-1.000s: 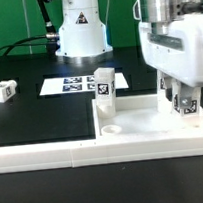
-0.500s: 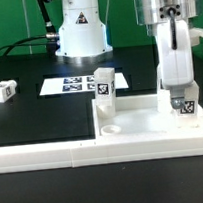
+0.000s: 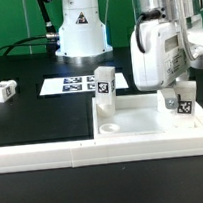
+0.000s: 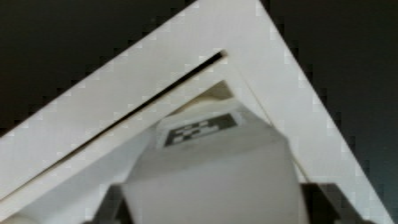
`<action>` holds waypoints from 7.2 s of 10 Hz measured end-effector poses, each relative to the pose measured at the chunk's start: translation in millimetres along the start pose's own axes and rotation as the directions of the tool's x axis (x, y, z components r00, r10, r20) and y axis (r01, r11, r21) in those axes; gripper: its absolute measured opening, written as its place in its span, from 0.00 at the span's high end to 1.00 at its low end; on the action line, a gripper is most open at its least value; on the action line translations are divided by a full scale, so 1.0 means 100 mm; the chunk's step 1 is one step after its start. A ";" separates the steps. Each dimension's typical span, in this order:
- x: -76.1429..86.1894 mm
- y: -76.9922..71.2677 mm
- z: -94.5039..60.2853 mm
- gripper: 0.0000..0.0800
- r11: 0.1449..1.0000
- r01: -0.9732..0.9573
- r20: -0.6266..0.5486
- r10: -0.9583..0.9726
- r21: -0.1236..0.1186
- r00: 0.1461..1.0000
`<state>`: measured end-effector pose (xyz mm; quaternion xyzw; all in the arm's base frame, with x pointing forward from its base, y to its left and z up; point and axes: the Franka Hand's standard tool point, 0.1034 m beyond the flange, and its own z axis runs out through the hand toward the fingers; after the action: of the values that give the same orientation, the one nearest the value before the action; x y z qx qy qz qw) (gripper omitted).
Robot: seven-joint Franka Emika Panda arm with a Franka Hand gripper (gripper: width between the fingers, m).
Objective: Assemble square table
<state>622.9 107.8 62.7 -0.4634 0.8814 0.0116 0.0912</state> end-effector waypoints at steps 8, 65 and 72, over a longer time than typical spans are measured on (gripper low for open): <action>0.01 0.00 0.00 0.21 0.999 0.053 -0.011 -0.053 0.008 0.999; 4.14 0.19 -0.49 0.19 -0.432 0.902 0.641 -0.698 -0.021 -0.320; 4.29 0.50 -0.29 0.19 -0.368 0.930 0.786 -0.579 -0.015 -0.217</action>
Offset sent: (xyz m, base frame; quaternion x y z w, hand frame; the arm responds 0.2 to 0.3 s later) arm 0.0000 0.0000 0.0000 0.0000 0.0000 0.0000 1.0000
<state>340.3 -216.0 14.6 -0.9201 0.0781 0.3714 0.0974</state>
